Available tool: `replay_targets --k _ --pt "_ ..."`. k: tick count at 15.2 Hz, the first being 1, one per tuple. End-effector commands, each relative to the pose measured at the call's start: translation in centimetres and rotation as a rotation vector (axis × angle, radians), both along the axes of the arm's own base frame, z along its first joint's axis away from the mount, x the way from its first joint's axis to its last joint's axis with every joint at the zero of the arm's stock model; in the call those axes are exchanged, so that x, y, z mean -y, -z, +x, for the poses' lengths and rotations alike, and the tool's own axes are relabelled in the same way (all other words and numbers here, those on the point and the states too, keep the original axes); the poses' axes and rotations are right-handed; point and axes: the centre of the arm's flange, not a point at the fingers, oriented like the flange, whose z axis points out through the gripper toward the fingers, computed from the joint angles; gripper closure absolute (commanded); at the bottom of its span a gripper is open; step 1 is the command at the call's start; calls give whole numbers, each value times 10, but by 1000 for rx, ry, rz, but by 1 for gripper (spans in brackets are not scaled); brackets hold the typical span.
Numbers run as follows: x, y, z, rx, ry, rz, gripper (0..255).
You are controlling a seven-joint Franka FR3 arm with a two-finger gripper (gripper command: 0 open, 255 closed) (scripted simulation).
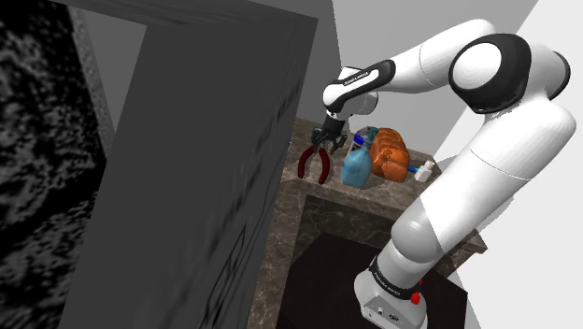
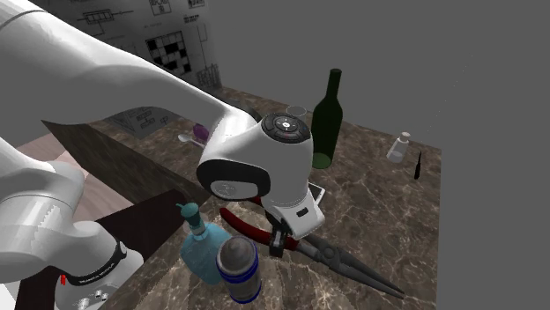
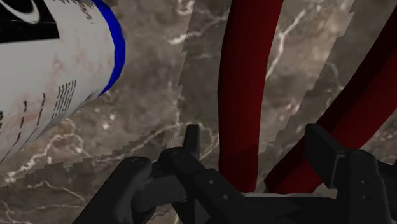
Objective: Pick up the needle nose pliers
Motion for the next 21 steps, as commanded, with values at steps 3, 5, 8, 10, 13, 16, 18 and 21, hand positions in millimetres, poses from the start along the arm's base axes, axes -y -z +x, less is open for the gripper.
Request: replay_targets --k 3,5,8,10,13,16,18,21 --pt "3 6 -5 -13 8 3 255" --pt "2 3 -5 -13 8 3 255" --pt "3 6 -3 -13 8 3 255" --pt "3 -4 -3 -13 8 3 255" --pt "3 -20 -3 -13 8 3 255" --pt "3 -36 -3 -13 8 3 255" --pt "3 -47 -3 -13 8 3 255" --pt "3 -62 -3 -13 8 3 255"
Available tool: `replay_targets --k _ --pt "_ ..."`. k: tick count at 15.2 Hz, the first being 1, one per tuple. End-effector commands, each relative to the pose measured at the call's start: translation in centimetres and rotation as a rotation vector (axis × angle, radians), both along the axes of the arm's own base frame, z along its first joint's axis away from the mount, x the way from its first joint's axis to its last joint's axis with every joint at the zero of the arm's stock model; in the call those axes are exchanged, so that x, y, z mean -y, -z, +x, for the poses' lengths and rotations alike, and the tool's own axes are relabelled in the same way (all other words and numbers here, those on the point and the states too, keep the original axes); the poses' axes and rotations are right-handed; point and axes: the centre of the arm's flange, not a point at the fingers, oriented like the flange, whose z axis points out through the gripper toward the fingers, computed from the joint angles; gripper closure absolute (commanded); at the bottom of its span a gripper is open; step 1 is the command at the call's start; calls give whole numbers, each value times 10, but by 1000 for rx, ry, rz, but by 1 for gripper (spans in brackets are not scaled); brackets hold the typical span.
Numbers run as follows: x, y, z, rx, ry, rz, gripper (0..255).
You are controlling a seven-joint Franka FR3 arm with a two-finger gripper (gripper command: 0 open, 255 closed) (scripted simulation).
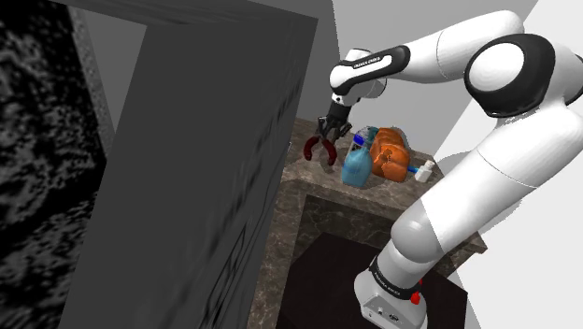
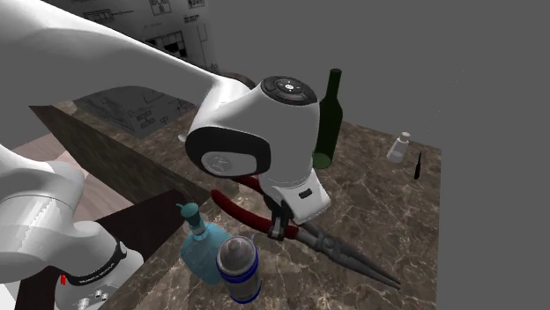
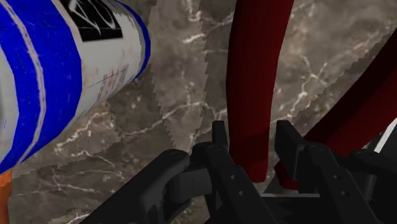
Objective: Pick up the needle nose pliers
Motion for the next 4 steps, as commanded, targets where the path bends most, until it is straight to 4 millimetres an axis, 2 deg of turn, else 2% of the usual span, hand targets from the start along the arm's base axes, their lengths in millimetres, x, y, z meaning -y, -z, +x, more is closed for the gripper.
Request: replay_targets --k 1,4 --pt "0 -11 -1 0 0 0 255" --pt "0 -17 -1 0 0 0 255"
